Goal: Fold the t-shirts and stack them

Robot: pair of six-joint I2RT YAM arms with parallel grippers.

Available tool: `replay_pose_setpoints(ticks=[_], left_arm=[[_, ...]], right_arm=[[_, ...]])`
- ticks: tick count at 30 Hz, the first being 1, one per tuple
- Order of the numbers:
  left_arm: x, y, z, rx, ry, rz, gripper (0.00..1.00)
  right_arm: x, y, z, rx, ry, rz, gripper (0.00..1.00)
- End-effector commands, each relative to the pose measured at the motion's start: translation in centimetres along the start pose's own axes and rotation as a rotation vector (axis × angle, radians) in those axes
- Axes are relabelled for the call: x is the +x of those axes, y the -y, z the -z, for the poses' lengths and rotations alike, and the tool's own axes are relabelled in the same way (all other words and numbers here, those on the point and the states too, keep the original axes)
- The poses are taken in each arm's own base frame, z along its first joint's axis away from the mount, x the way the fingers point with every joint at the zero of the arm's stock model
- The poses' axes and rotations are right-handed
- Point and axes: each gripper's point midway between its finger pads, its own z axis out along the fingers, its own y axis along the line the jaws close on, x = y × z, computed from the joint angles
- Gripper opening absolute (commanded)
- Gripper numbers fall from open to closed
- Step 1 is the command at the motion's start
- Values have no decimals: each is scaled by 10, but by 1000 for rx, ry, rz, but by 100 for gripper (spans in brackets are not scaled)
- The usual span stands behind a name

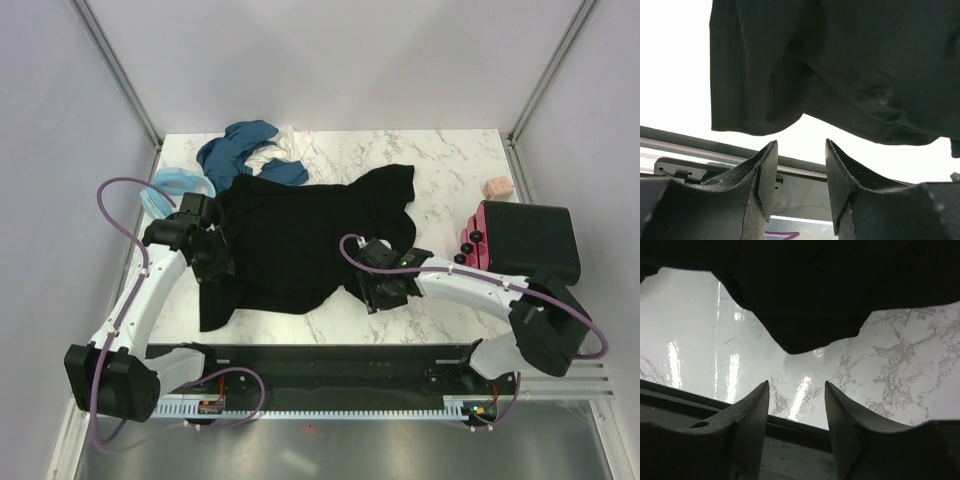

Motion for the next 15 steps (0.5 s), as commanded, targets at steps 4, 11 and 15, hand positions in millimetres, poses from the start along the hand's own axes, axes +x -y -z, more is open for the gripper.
replay_pose_setpoints(ticks=[4, 11, 15], left_arm=[[-21, 6, 8, 9, 49, -12, 50], [-22, 7, 2, 10, 39, -19, 49], [-25, 9, 2, 12, 41, -26, 49]], right_arm=[[-45, -6, -5, 59, 108, 42, 56], [-51, -4, -20, 83, 59, 74, 60], [-46, 0, -30, 101, 6, 82, 61]])
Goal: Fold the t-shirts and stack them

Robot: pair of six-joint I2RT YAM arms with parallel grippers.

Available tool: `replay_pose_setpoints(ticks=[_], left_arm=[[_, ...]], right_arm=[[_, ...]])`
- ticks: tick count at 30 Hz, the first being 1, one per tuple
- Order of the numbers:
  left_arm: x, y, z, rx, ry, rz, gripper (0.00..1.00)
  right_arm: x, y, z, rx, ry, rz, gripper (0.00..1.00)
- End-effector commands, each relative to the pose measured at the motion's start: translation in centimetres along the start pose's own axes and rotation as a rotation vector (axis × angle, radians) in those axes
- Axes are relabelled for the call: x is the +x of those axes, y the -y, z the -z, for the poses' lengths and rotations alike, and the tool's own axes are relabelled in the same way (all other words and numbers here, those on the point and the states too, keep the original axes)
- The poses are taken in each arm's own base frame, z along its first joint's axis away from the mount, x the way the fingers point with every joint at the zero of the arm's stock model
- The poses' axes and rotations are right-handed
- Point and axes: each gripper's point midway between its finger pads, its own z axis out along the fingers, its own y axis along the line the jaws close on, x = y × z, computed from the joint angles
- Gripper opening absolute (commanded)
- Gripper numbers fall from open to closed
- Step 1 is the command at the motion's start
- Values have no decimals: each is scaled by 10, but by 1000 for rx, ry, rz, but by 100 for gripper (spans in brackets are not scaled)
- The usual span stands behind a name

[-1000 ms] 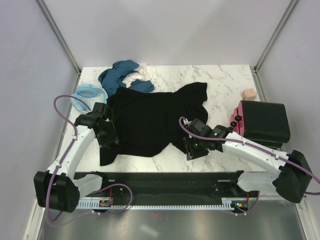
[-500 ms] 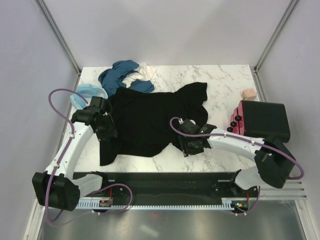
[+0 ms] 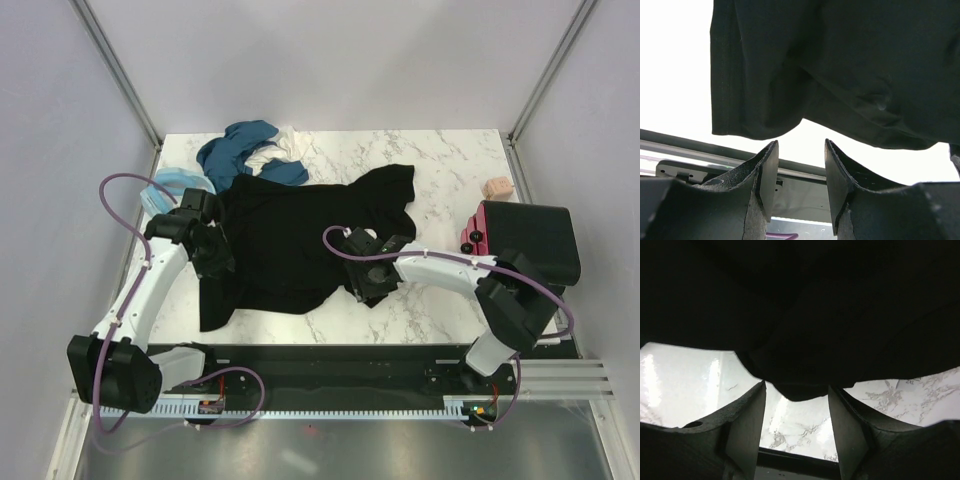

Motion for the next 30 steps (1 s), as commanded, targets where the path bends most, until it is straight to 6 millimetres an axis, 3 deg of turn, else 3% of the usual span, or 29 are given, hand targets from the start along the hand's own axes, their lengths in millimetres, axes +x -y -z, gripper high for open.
replay_pose_setpoints(ticks=[1, 9, 12, 13, 15, 18, 21, 22, 23, 26, 28, 30], left_arm=[[-17, 6, 6, 22, 52, -24, 49], [-17, 6, 2, 28, 46, -29, 49], [-20, 8, 3, 31, 46, -31, 48], [-21, 8, 3, 32, 51, -29, 48], [-22, 9, 5, 36, 52, -30, 48], [-23, 10, 6, 39, 52, -30, 48], [-24, 10, 9, 40, 56, -25, 48], [-25, 10, 10, 40, 58, -24, 48], [-25, 10, 10, 42, 61, -22, 48], [-28, 13, 13, 52, 67, -12, 48], [-30, 16, 13, 64, 67, -10, 48], [-34, 21, 15, 78, 68, -10, 48]], right_arm=[[-3, 4, -8, 22, -26, 22, 61], [14, 18, -22, 34, -90, -10, 60], [17, 13, -26, 8, -118, 0, 41], [18, 11, -29, -3, -124, 2, 25], [18, 9, -30, -10, -127, 0, 3], [13, 8, -26, -8, -124, 4, 0], [-2, 24, -1, 78, -74, 5, 0], [-8, 37, 19, 135, -37, 3, 0], [-21, 38, 36, 139, 9, -12, 0], [-36, 54, 92, 176, 98, -60, 0], [-29, 66, 119, 186, 103, -98, 0], [-23, 70, 133, 190, 95, -115, 0]])
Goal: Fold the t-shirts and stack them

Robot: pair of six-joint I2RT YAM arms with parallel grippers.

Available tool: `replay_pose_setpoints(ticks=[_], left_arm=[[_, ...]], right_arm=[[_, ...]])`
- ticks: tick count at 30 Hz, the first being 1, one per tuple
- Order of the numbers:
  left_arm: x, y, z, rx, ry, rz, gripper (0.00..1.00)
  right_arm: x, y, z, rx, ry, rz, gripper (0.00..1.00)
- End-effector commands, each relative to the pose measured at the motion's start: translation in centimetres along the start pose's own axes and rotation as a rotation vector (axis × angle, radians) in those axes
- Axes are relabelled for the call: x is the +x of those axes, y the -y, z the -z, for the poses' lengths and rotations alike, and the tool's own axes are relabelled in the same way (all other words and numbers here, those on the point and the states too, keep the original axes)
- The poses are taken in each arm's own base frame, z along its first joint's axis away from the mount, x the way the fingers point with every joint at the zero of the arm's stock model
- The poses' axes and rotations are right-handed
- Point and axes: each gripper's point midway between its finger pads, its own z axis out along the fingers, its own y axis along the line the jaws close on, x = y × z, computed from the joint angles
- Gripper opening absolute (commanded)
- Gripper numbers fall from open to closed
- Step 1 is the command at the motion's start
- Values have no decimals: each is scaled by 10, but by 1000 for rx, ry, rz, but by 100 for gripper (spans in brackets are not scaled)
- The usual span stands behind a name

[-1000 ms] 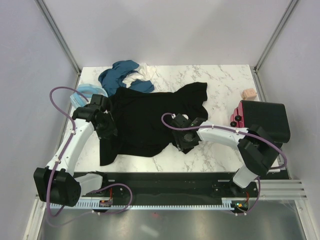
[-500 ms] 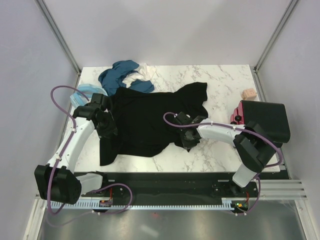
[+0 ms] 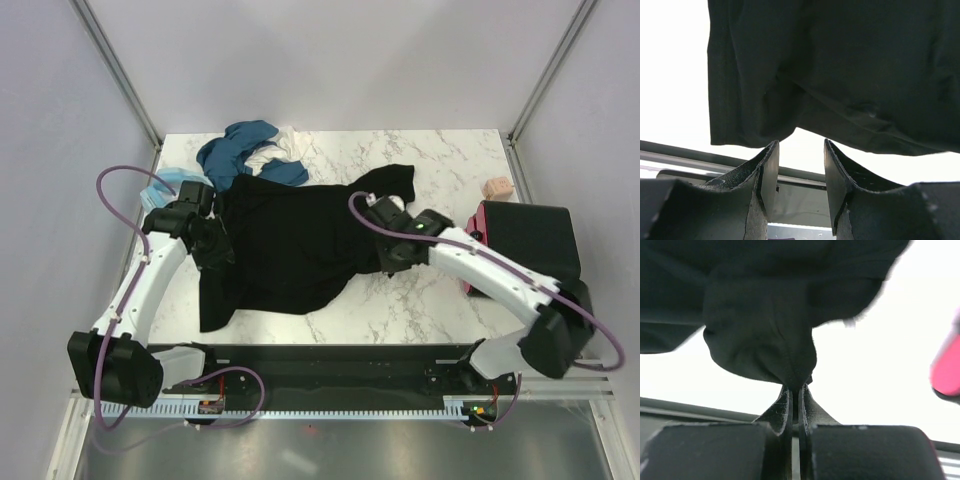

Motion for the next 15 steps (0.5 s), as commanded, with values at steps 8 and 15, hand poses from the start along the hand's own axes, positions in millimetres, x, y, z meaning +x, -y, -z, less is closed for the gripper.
replay_pose_setpoints(ticks=[8, 15], left_arm=[[-26, 28, 17, 114, 38, 4, 47], [-22, 30, 18, 132, 26, 6, 47]], right_arm=[[55, 83, 98, 206, -43, -124, 0], [51, 88, 120, 156, 85, -319, 0]])
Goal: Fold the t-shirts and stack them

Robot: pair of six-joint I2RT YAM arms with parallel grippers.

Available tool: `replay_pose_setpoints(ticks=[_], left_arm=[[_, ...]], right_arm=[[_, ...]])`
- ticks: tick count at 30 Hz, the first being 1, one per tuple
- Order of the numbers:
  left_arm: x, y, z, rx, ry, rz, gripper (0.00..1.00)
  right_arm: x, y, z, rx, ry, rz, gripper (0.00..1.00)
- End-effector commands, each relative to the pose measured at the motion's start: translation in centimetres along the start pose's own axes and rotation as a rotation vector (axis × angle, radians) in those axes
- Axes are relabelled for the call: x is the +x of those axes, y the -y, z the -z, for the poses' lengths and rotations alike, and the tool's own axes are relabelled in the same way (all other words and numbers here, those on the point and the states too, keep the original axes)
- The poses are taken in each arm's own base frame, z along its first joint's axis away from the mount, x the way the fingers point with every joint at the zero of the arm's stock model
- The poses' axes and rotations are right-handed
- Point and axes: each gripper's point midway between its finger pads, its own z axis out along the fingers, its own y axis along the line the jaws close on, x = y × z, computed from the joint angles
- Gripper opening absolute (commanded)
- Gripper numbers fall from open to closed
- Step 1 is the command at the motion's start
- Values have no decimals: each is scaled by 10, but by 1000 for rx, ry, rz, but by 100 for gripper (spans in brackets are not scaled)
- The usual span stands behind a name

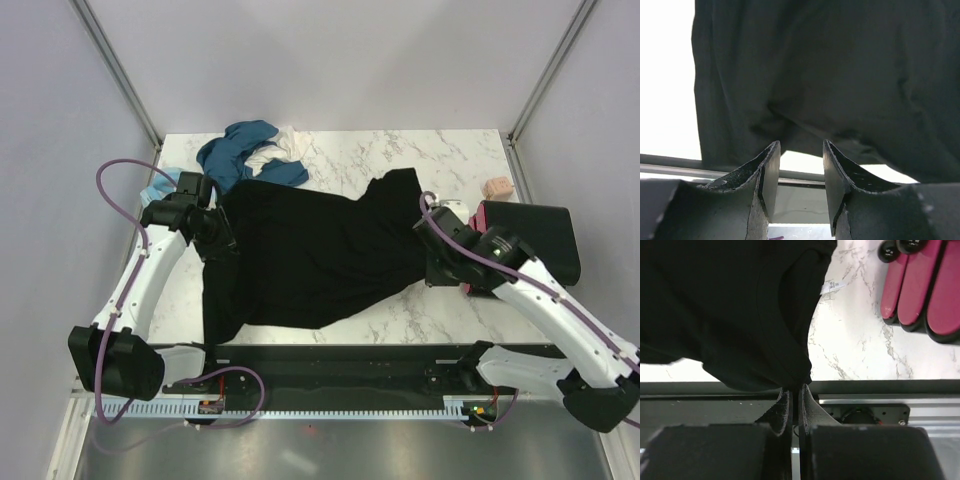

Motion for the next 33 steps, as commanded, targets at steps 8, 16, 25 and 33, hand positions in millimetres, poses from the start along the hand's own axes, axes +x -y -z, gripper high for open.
replay_pose_setpoints(ticks=[8, 16, 25, 33], left_arm=[[0, 9, 11, 68, 17, 7, 46], [2, 2, 13, 37, 30, 19, 47], [-26, -12, 19, -44, 164, 132, 50], [-122, 14, -2, -29, 226, 190, 50]], right_arm=[[19, 40, -16, 274, -87, 3, 46], [-56, 14, 0, 202, 108, 35, 60], [-127, 16, -74, 198, 124, -26, 54], [-205, 40, -135, 194, 165, -133, 56]])
